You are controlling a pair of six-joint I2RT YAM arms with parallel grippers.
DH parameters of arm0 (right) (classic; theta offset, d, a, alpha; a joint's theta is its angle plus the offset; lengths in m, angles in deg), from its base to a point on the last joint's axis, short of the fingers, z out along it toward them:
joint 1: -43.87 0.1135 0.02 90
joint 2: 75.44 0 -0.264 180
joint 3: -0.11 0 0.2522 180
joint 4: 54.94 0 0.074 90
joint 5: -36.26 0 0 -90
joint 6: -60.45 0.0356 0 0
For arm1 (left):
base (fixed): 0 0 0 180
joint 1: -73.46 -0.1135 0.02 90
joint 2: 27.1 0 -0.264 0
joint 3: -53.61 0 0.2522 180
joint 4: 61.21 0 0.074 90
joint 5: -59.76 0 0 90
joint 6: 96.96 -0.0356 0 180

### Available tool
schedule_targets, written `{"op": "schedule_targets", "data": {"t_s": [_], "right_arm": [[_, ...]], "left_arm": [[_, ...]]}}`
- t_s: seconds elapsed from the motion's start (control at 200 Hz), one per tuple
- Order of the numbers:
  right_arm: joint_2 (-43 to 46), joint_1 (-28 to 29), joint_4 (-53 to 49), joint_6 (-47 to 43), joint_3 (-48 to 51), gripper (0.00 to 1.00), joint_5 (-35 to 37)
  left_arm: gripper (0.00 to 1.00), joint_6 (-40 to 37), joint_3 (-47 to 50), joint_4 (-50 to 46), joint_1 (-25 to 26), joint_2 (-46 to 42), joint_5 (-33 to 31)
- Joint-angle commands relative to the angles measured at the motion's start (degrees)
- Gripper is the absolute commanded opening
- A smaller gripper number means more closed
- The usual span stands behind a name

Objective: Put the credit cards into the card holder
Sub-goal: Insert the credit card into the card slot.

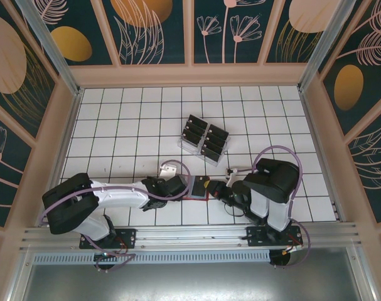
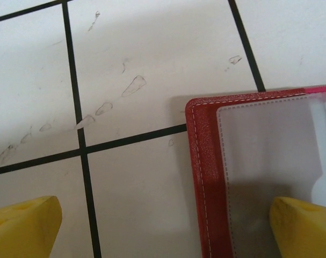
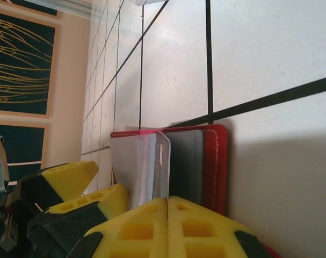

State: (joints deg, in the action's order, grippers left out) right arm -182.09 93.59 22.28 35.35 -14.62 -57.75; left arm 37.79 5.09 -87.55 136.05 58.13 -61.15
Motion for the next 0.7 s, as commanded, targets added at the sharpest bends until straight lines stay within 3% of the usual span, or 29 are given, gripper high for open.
{"op": "schedule_targets", "data": {"t_s": [0.0,0.365,0.691], "right_arm": [[-1.04,-1.1,0.7,-1.04,0.19,0.0,-1.37],[1.73,-2.16,-0.95,-2.25,-1.57,0.0,-5.07],[12.49,-1.81,-13.89,-5.45,-5.16,0.0,-5.27]], "left_arm": [[0.98,2.0,2.52,-3.2,0.08,-0.91,0.71],[0.99,1.26,-0.18,-5.06,0.1,-5.28,0.6],[0.98,-0.33,-0.24,-4.47,0.12,-6.82,0.71]]}}
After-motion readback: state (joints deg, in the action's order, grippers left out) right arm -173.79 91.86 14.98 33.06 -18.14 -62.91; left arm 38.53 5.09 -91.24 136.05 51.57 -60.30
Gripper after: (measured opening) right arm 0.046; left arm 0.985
